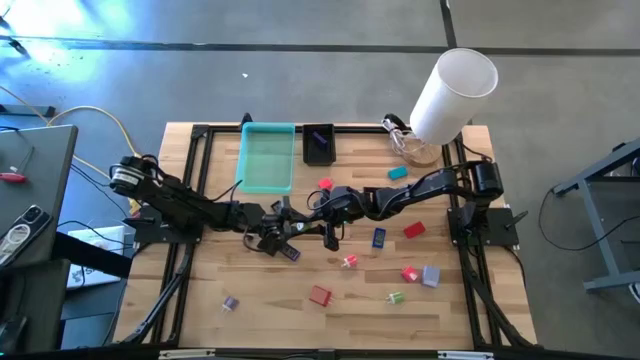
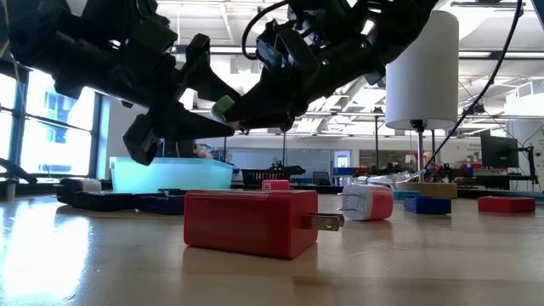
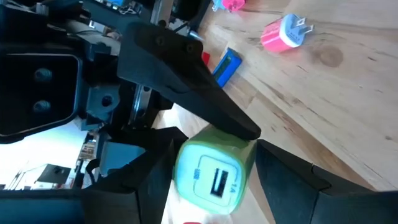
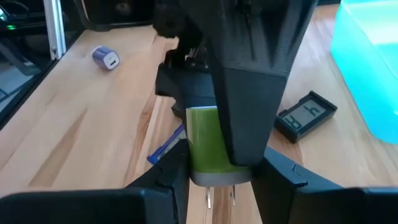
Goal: Pick & Place Office items
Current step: Put the top green charger adapter into the green bin
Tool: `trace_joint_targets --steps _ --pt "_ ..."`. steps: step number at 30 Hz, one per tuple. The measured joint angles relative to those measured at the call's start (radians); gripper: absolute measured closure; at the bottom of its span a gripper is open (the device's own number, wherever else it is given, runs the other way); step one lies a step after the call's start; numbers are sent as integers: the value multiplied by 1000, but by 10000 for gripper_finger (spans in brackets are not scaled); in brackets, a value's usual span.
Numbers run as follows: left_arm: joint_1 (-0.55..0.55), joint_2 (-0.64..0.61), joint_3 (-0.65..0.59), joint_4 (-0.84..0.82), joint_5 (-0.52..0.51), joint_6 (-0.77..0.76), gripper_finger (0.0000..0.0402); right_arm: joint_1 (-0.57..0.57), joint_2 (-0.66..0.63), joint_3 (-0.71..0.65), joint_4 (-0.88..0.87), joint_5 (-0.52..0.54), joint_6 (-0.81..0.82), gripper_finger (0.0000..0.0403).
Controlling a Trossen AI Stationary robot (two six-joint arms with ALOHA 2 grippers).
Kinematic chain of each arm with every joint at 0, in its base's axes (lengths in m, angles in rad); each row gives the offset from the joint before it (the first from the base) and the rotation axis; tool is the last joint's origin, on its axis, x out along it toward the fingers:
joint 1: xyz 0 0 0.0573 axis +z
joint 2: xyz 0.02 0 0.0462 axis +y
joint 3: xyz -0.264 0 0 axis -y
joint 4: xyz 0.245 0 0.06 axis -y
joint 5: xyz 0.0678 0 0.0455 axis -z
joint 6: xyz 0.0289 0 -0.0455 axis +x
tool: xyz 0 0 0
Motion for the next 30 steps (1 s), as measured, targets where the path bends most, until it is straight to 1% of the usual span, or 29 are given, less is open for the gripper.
trace_joint_targets --steps 7,10,16,19,22,25,28,30 --pt "0 -1 4 -1 0 -4 191 0 0 0 -2 -19 5 282" --pt "-1 -1 4 -3 1 -4 208 0 0 0 -2 -18 5 282" --pt "-12 -1 4 -7 1 -5 255 1 0 0 -8 -28 6 282" --pt "-19 -1 4 -14 0 -2 268 0 0 0 -11 -31 5 279" --pt "-37 -1 4 -8 -10 19 272 2 1 1 -23 -28 6 244" --pt "-60 -3 6 -2 -55 16 274 10 2 0 -59 -9 -2 203" --pt "-82 -3 6 -8 -96 -22 275 10 -17 -1 -92 -3 -30 172" --pt "-97 -3 6 -18 -146 -78 275 10 -45 0 -124 16 -66 157"
